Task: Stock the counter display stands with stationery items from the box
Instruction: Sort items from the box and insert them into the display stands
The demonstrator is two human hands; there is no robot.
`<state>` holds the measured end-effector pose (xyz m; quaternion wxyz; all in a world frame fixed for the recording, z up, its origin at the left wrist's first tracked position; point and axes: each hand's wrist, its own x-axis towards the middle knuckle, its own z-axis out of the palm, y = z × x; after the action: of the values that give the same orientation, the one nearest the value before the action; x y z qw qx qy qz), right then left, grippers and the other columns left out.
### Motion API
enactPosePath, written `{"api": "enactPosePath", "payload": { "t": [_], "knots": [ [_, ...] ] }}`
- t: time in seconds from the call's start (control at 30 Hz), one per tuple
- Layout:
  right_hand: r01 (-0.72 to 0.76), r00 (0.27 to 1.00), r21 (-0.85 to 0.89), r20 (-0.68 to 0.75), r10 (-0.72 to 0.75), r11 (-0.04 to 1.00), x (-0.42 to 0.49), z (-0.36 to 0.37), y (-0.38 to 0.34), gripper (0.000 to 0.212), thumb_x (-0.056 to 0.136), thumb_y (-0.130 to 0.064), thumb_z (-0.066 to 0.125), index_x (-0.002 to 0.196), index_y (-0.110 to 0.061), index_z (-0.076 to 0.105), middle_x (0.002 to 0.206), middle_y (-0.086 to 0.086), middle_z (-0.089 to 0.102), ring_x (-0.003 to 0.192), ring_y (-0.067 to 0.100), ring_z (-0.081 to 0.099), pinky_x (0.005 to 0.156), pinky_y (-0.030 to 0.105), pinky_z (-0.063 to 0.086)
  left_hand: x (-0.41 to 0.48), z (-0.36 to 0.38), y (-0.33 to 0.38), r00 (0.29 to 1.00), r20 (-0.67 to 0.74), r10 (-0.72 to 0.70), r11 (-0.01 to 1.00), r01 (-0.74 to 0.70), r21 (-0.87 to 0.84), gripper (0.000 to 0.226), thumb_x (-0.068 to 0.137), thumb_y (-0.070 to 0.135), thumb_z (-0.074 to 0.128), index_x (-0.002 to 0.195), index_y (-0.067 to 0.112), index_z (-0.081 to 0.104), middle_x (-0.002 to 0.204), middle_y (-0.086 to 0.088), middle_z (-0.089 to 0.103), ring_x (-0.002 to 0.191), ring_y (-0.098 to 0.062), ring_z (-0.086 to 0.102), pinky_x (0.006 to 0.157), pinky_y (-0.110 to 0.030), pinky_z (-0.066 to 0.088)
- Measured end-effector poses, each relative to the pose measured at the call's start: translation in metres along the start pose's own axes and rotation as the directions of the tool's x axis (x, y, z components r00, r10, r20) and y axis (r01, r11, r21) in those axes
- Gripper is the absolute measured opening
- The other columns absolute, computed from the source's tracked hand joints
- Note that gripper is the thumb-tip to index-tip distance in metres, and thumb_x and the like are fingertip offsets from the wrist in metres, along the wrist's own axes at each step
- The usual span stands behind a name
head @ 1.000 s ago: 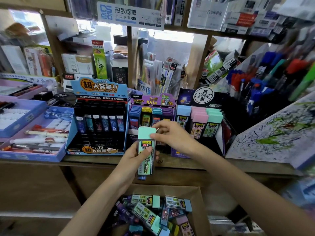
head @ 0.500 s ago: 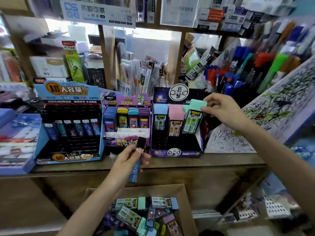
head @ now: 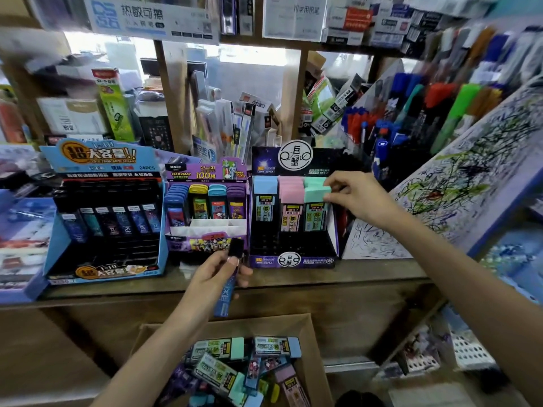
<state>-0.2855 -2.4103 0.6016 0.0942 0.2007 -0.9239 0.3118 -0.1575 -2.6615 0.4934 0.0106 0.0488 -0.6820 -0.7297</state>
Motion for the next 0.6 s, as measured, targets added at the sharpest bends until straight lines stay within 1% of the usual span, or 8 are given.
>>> {"api": "enactPosePath", "payload": {
  "t": [0.1, 0.17, 0.23, 0.37, 0.47, 0.53, 0.57, 0.6],
  "knots": [
    [-0.007, 1.000, -0.044, 0.000, 0.007, 0.999, 0.002, 0.003, 0.001, 0.016, 0.083, -0.014, 0.069, 0.099, -0.015, 0.064, 0.087, 0.001, 0.061, 0.080, 0.020, 0.059, 0.080, 0.035, 0.051, 0.000, 0.004, 0.002, 1.000, 0.006, 0.001, 1.000, -0.001, -0.004, 0.016, 0.098, 0.020, 0.045, 0.099, 0.007, 0.054, 0.082, -0.001, 0.072, 0.068, -0.010, 0.065, 0.057, -0.025, 0.050],
    [0.000, 1.000, -0.120, -0.013, -0.002, 0.993, 0.003, 0.006, 0.002, 0.020, 0.085, -0.016, 0.067, 0.102, -0.017, 0.056, 0.083, -0.004, 0.057, 0.078, 0.020, 0.058, 0.077, 0.035, 0.051, 0.000, 0.006, 0.003, 1.000, 0.006, 0.003, 1.000, -0.002, -0.013, 0.016, 0.097, 0.019, 0.045, 0.098, 0.006, 0.054, 0.080, 0.000, 0.072, 0.067, -0.010, 0.065, 0.056, -0.024, 0.051],
    [0.029, 0.999, -0.228, -0.015, -0.033, 0.973, 0.003, 0.010, 0.003, 0.021, 0.087, -0.017, 0.064, 0.103, -0.018, 0.049, 0.084, -0.003, 0.056, 0.079, 0.023, 0.058, 0.076, 0.038, 0.051, -0.001, 0.007, 0.003, 1.000, 0.004, 0.004, 1.000, -0.003, -0.021, 0.015, 0.097, 0.019, 0.044, 0.098, 0.007, 0.053, 0.080, 0.001, 0.072, 0.067, -0.009, 0.065, 0.055, -0.023, 0.051],
    [0.106, 0.988, -0.431, -0.052, -0.142, 0.896, 0.004, 0.013, 0.008, 0.017, 0.087, -0.016, 0.064, 0.099, -0.009, 0.055, 0.098, 0.005, 0.052, 0.088, 0.027, 0.056, 0.072, 0.036, 0.047, -0.002, 0.004, 0.006, 1.000, -0.001, 0.011, 1.000, -0.011, -0.020, 0.017, 0.098, 0.019, 0.044, 0.102, 0.006, 0.053, 0.082, 0.000, 0.073, 0.069, -0.009, 0.066, 0.057, -0.023, 0.052],
    [0.115, 0.988, -0.513, -0.030, -0.151, 0.850, 0.006, 0.011, 0.008, 0.020, 0.089, -0.016, 0.060, 0.106, -0.006, 0.061, 0.110, 0.007, 0.051, 0.102, 0.025, 0.051, 0.076, 0.035, 0.046, -0.003, 0.002, 0.008, 1.000, -0.011, 0.023, 0.999, -0.023, -0.032, 0.015, 0.098, 0.018, 0.043, 0.101, 0.008, 0.054, 0.079, 0.002, 0.073, 0.067, -0.008, 0.066, 0.056, -0.023, 0.052],
    [0.122, 0.983, -0.538, -0.048, -0.174, 0.834, 0.004, 0.011, 0.002, 0.022, 0.091, -0.018, 0.058, 0.109, -0.007, 0.062, 0.111, 0.007, 0.050, 0.104, 0.022, 0.046, 0.077, 0.033, 0.045, -0.003, 0.001, 0.010, 0.999, -0.014, 0.043, 0.998, -0.044, -0.052, 0.014, 0.098, 0.017, 0.042, 0.101, 0.009, 0.053, 0.078, 0.002, 0.073, 0.066, -0.007, 0.066, 0.054, -0.022, 0.052],
    [0.130, 0.979, -0.510, -0.071, -0.192, 0.850, 0.001, 0.014, -0.005, 0.021, 0.091, -0.019, 0.057, 0.108, -0.008, 0.063, 0.109, 0.005, 0.050, 0.102, 0.020, 0.046, 0.076, 0.031, 0.044, -0.003, 0.001, 0.012, 0.998, -0.017, 0.059, 0.996, -0.060, -0.062, 0.014, 0.098, 0.017, 0.042, 0.101, 0.008, 0.053, 0.078, 0.001, 0.073, 0.066, -0.007, 0.066, 0.054, -0.022, 0.052],
    [0.138, 0.976, -0.437, -0.091, -0.196, 0.889, -0.003, 0.019, -0.016, 0.019, 0.091, -0.021, 0.057, 0.105, -0.010, 0.064, 0.104, 0.002, 0.051, 0.096, 0.016, 0.048, 0.076, 0.028, 0.041, -0.004, 0.000, 0.014, 0.997, -0.023, 0.075, 0.994, -0.077, -0.078, 0.014, 0.098, 0.017, 0.042, 0.101, 0.008, 0.052, 0.078, 0.000, 0.073, 0.065, -0.008, 0.065, 0.053, -0.021, 0.052]
  ]
}}
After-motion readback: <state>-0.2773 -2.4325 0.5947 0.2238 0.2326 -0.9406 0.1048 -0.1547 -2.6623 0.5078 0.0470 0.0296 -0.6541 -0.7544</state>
